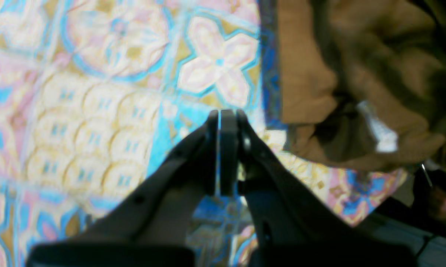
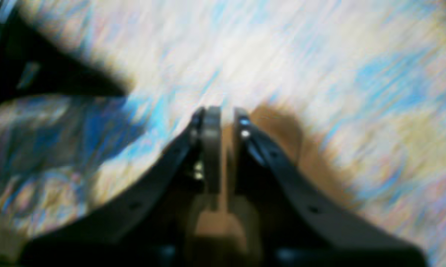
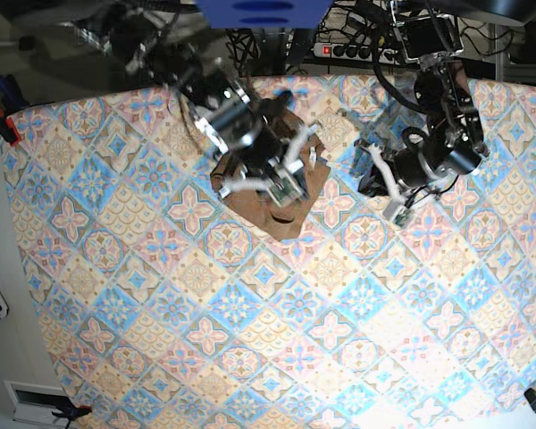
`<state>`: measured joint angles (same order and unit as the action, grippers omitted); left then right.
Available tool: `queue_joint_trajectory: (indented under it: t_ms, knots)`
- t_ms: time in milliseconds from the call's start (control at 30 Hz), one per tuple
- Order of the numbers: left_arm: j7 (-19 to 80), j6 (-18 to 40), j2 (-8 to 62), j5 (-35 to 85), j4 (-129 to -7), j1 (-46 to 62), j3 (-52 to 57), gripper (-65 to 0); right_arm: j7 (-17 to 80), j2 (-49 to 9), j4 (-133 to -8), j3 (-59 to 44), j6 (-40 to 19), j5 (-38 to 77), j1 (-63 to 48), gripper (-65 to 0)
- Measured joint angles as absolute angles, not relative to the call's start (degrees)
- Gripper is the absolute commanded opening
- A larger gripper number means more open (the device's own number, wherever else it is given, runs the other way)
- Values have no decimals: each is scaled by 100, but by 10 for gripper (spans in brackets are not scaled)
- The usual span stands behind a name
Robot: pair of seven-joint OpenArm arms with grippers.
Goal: Layout the t-shirt on the table in an organized manner, then fold the t-shirt properly
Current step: 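Grasp the bundle edges with both grippers together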
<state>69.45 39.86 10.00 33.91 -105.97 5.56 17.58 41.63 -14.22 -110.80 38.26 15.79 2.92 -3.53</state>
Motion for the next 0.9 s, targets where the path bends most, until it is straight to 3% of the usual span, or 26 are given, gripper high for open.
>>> queue_joint_trajectory:
  t_ms: [267, 700, 900]
  knots:
    - [6943, 3986, 991, 3430, -10613, 314, 1225, -650, 3035, -1605, -10366, 3347, 1649, 152, -895, -650]
    - [6901, 3988, 384, 3411, -10584, 126, -47, -650, 2550, -1682, -9435, 3304, 1308, 882, -873, -650]
    - [6337, 3986, 399, 2274, -9832, 261, -436, -650, 2563, -1682, -9439, 3299, 1306, 884, -878, -650]
